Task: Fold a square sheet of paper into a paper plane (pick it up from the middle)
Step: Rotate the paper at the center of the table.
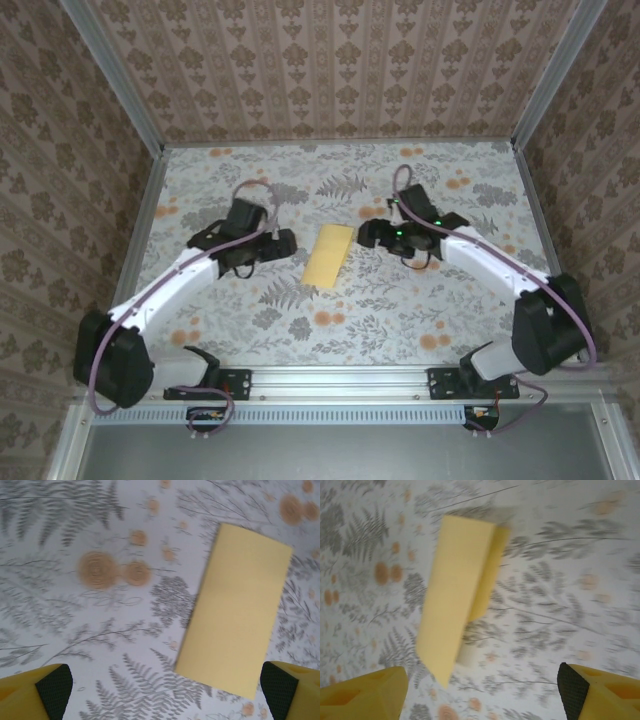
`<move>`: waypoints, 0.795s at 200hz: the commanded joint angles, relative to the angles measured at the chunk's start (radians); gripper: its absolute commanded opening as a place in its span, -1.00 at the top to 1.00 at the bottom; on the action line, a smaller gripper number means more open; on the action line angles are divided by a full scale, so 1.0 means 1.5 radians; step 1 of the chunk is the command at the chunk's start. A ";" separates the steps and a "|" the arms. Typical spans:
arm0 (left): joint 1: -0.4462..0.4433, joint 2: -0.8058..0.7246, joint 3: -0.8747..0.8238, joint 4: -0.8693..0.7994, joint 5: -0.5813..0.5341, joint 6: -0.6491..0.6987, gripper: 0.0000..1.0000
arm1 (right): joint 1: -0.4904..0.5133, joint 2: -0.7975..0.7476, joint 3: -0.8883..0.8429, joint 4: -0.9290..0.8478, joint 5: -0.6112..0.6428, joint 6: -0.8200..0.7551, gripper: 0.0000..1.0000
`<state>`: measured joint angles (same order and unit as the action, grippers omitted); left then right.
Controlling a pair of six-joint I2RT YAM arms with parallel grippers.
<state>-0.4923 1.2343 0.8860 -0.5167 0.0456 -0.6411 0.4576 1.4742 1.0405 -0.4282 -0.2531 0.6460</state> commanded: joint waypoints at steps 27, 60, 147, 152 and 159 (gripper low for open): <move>0.160 -0.074 -0.098 0.051 0.126 -0.025 -1.00 | 0.143 0.187 0.149 0.016 0.004 0.045 -0.33; 0.198 -0.101 -0.129 0.047 0.149 -0.020 -1.00 | 0.189 0.303 0.253 -0.019 0.007 0.048 -0.27; 0.208 -0.104 -0.145 0.074 0.172 -0.007 -1.00 | 0.197 0.443 0.321 -0.066 -0.031 -0.046 -0.27; 0.208 -0.104 -0.145 0.077 0.170 -0.003 -1.00 | 0.197 0.446 0.320 -0.069 -0.032 -0.062 -0.27; 0.208 -0.102 -0.144 0.077 0.165 0.001 -1.00 | 0.197 0.451 0.321 -0.088 -0.032 -0.084 -0.27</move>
<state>-0.1879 1.0878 0.6735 -0.4255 0.2806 -0.6617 0.7563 2.1124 1.4956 -0.4637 -0.2684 0.6415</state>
